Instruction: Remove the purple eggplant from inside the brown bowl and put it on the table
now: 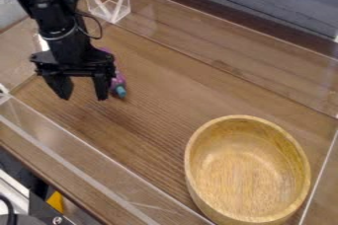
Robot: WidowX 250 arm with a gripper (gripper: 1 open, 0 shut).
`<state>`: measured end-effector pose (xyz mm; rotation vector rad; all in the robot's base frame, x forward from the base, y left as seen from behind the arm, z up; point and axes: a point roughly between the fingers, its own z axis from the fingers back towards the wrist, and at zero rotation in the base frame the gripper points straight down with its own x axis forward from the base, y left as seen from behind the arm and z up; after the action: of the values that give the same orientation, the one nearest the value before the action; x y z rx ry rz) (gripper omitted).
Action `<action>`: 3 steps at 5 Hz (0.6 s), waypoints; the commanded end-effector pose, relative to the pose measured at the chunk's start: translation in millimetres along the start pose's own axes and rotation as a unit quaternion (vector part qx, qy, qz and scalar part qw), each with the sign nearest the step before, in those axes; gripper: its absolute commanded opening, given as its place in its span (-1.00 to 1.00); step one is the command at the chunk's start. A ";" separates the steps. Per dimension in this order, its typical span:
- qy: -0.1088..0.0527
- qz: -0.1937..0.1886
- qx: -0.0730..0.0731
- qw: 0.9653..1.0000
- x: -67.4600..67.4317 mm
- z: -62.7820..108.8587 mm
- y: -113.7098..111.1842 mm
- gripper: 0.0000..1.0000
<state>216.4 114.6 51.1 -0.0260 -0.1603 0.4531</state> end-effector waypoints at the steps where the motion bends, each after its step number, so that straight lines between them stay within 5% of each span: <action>1: -0.024 -0.001 -0.001 1.000 12.8 -1.5 -4.0 1.00; 3: -0.033 0.026 0.002 0.999 21.1 8.4 -7.7 1.00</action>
<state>228.8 113.5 48.9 -0.0248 -0.1681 0.5109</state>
